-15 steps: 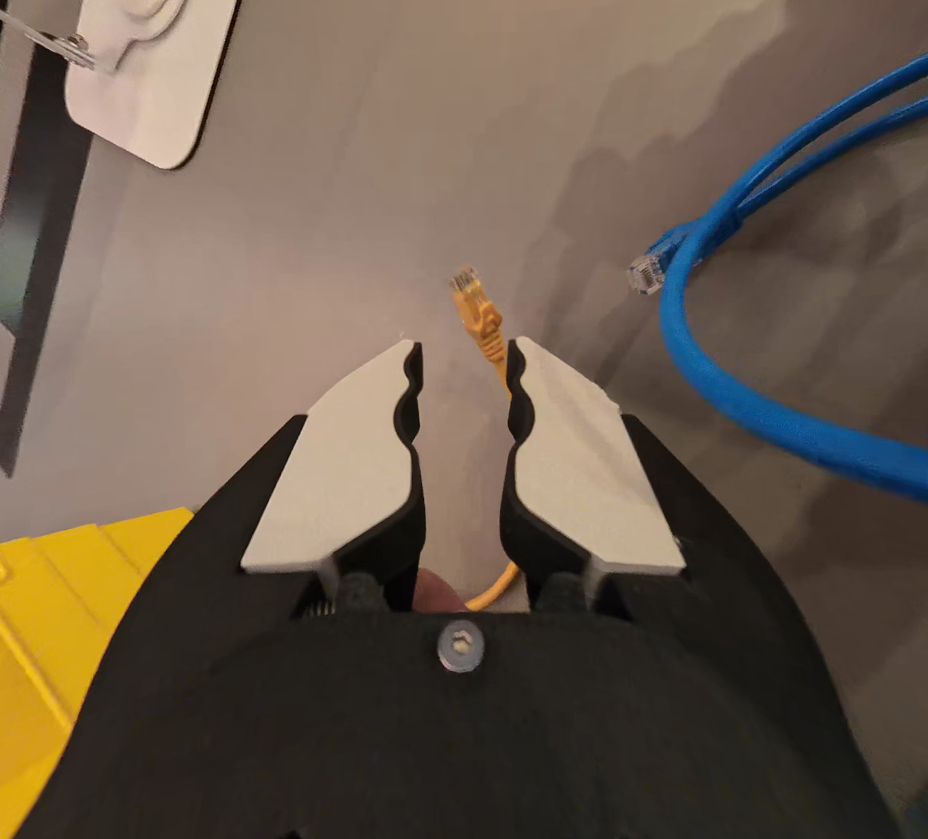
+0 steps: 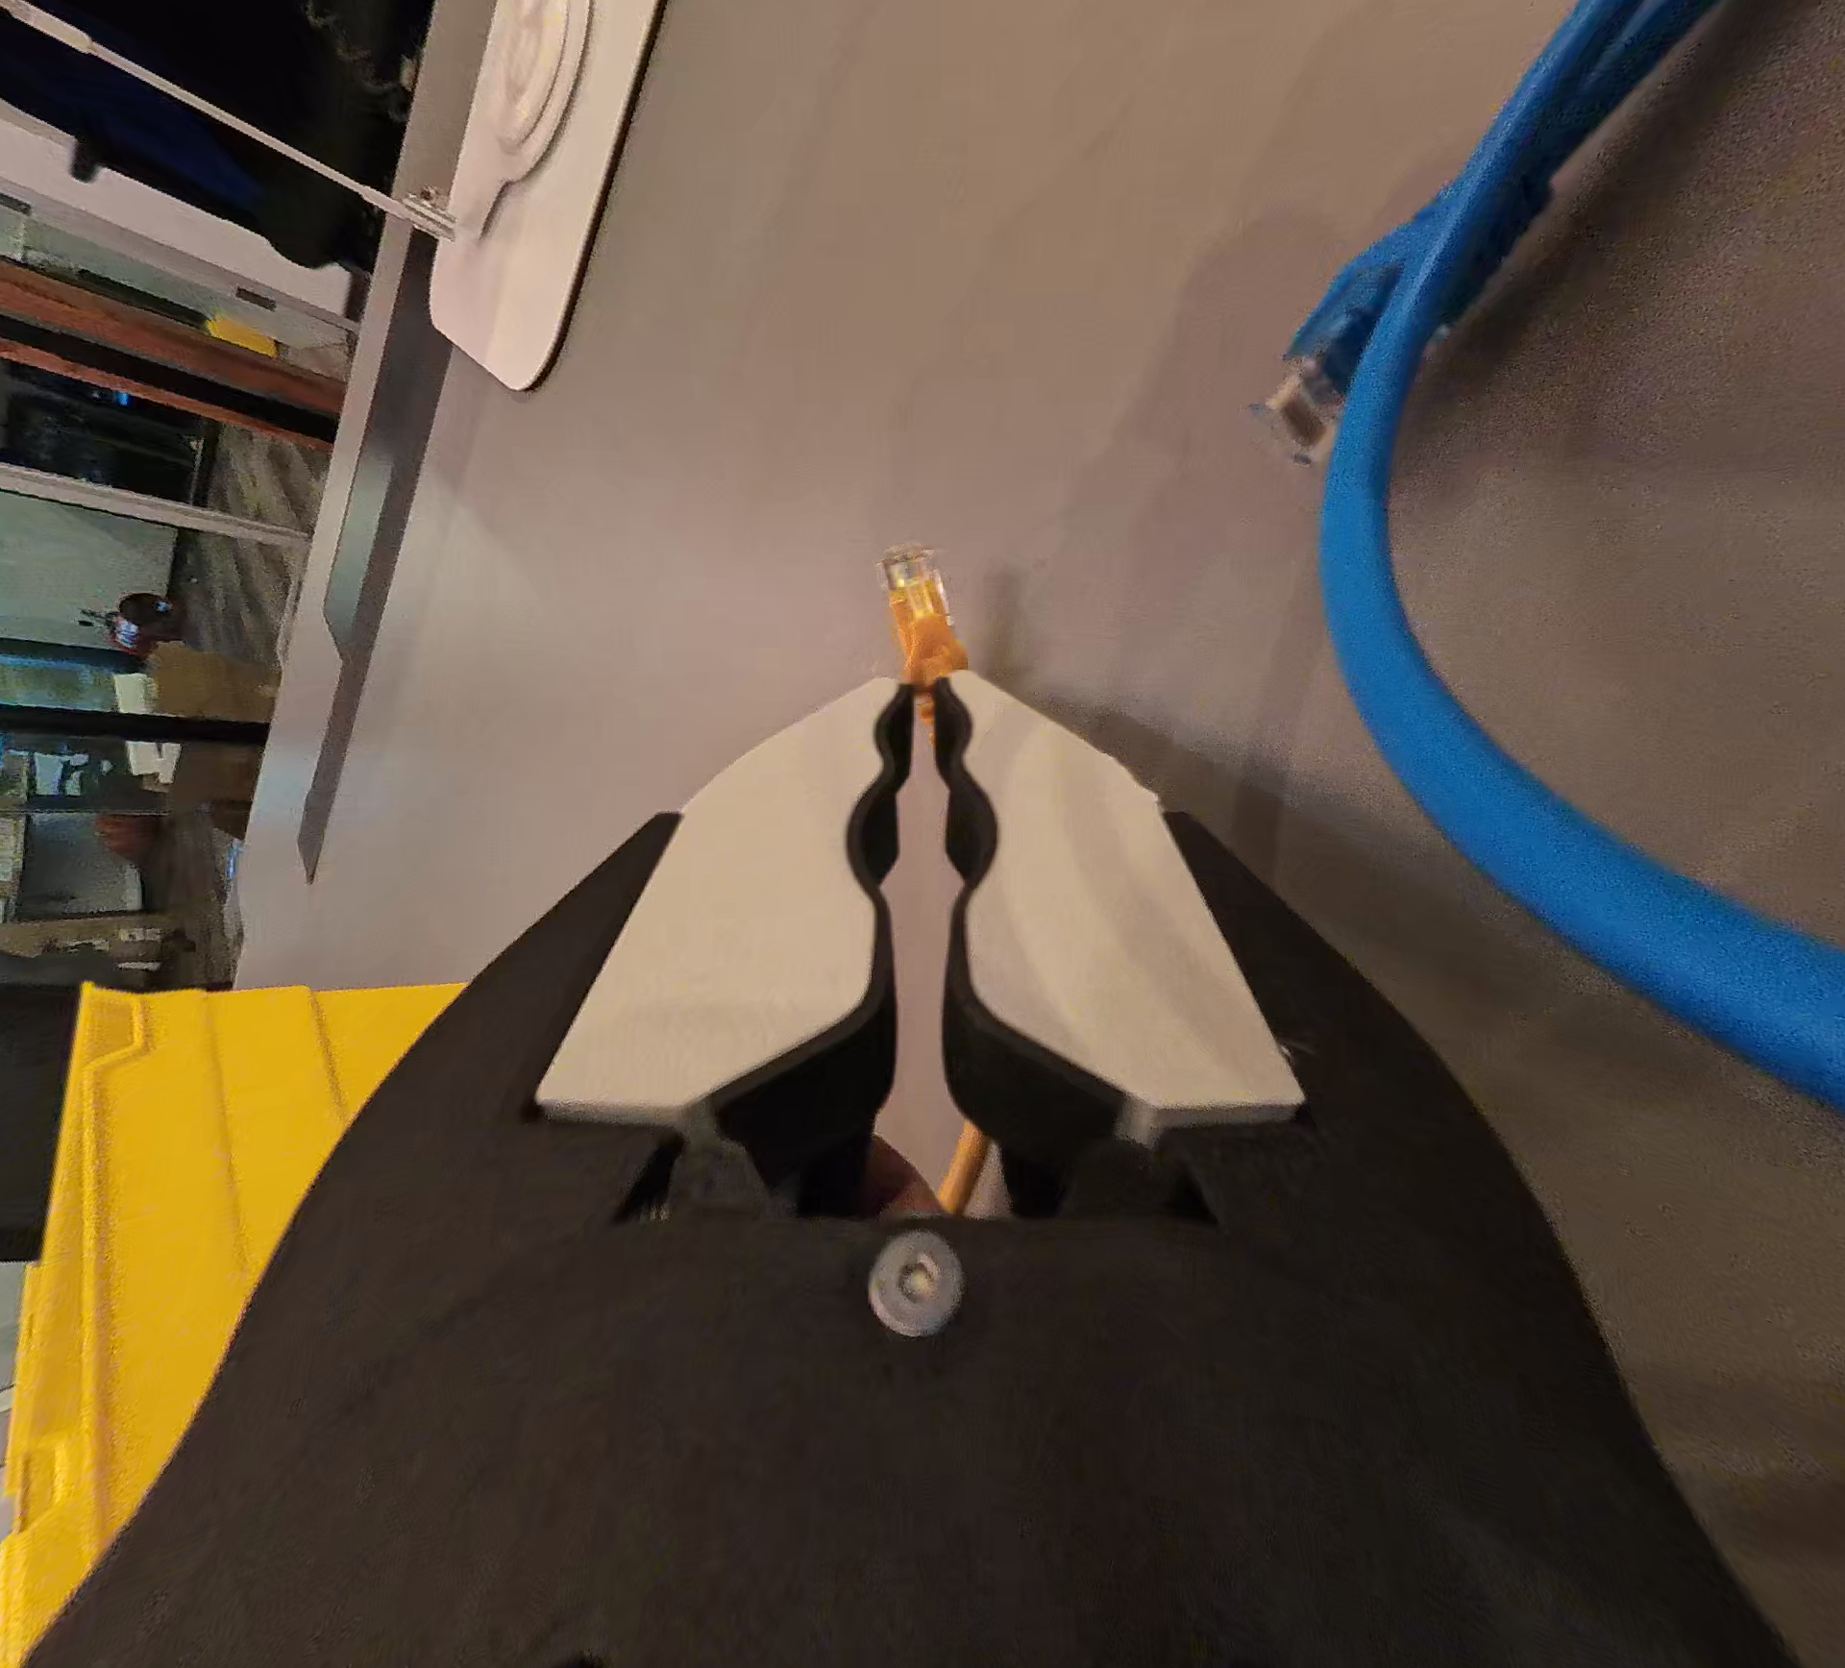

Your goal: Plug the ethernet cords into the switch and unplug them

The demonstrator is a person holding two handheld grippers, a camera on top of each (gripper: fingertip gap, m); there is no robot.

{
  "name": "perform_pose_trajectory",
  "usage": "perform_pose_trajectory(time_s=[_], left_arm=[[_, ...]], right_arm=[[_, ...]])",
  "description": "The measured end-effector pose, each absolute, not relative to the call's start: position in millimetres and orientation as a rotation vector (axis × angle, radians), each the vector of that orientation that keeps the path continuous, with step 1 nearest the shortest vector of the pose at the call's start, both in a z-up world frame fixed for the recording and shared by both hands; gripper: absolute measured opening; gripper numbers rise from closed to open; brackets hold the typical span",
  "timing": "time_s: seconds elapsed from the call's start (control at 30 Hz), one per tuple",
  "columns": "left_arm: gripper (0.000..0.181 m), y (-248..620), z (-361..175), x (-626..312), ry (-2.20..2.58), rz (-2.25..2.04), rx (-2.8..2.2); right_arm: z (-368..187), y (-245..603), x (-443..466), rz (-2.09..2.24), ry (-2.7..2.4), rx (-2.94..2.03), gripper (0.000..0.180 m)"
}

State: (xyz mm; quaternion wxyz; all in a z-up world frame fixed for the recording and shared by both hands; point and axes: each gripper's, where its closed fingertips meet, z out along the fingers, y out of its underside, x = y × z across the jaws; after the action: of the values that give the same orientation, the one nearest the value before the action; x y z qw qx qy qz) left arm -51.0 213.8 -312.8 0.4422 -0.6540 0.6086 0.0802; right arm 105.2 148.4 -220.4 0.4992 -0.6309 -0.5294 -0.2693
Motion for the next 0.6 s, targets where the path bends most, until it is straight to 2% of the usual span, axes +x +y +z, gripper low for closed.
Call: perform_pose_trajectory(time_s=[0.1,0.27,0.6], left_arm=[[0.000,216,-314,-55,1.484,0.238,-1.622],[0.028,215,-311,-55,1.447,0.208,-1.623],[0.010,226,-317,-58,1.410,0.216,-1.698]], right_arm=[[-220,149,107,-0.651,-1.271,-1.529,0.022],[-219,149,106,-0.642,-1.265,-1.528,0.022],[-218,149,106,-0.639,-1.257,-1.528,0.022]])
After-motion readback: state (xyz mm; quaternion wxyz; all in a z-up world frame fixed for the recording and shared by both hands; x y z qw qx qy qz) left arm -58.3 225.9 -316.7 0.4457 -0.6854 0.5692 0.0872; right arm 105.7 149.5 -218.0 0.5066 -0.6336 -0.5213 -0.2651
